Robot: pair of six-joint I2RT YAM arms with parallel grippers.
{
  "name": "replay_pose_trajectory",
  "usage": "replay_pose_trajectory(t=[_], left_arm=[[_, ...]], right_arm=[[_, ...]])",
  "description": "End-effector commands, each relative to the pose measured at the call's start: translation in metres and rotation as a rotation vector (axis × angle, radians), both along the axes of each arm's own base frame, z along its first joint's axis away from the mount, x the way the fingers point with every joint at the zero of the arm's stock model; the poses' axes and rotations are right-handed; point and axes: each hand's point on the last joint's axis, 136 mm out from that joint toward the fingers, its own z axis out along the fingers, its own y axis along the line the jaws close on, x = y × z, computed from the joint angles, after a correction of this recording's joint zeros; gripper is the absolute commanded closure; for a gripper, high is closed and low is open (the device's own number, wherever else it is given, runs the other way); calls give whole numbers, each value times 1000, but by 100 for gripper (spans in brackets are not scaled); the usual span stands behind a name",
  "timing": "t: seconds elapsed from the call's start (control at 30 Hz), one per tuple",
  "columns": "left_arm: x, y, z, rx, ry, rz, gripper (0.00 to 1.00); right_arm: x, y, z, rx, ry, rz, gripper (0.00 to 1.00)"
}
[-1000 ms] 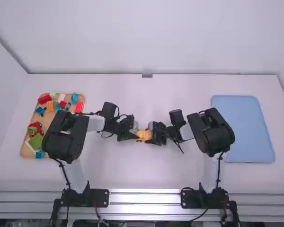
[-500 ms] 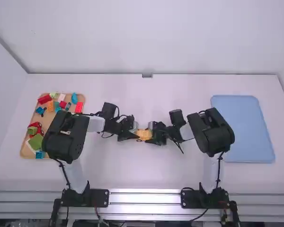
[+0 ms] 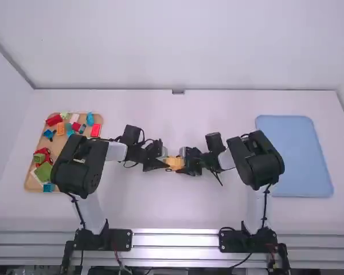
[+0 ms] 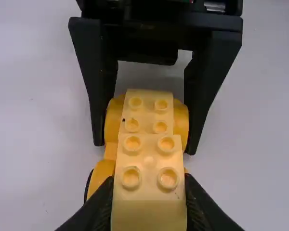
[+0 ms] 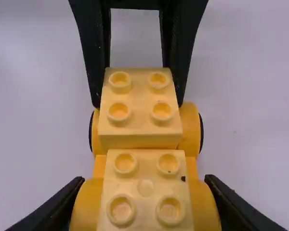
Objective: Assemble lego blocks to make yellow taxi
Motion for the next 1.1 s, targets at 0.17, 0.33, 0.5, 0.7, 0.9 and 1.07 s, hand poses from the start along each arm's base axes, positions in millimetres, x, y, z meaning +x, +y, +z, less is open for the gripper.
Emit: replay_pose_trajectory(t=[0.17,0.33,0.5,0.7,0.9,1.07], left_arm=[[4,5,-6,67,-27,28,97],[5,5,-6,65,-33,28,97],[5,5,-6,64,-30,28,98],[4,5,-6,62,-29,26,98],[9,5,-4,56,-29,45,98],[10,8,-1,38,-9,63,98]], right_arm=[[-9,2,-3,9,17,28,77],[-9,2,-3,8,17,27,77],[-9,2,-3,7,19,27,77],[-9,2,-3,7,19,27,78],[-9,2,-3,7,20,28,77],[-9,2,-3,7,19,27,77]])
